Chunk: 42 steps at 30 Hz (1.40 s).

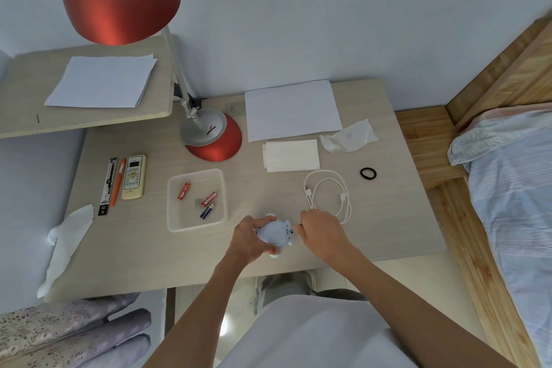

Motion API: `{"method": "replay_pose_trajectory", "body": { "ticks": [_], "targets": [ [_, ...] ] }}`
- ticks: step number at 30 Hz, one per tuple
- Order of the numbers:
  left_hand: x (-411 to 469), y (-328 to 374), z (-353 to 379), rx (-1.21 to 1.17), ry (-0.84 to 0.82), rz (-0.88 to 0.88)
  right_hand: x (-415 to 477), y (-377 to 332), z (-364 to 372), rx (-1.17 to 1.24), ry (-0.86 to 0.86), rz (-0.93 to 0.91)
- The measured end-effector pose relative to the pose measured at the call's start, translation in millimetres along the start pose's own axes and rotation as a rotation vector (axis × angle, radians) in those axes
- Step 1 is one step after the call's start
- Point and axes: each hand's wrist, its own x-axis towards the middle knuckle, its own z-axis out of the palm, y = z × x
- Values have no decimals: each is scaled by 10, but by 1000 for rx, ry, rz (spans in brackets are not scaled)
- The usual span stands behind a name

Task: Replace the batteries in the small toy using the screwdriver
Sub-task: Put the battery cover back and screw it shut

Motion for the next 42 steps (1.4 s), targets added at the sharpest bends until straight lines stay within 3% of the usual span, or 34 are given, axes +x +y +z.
{"method": "replay_pose_trajectory", "body": {
  "ticks": [5,9,13,21,34,39,42],
  "targets": [
    [20,-71,-25,2,-15,22,6,158,-400,186,172,116],
    [26,-95,-44,-6,-43,46,11,587,-691,487,383,326],
    [31,-117,-57,-2,-43,68,-13,1060,-629,551,532,524],
    [52,-146,-60,-4,-52,87,-59,1624,64,705,422,846],
    [-33,-256,-107,-75,-40,183,-81,1719,300,675,434,793],
    [-101,-166,-200,-22,27,101,-168,1693,9,452,508,645],
    [-133,49,-296,239,76,197,-227,1644,-207,211,583,487]
  ]
}}
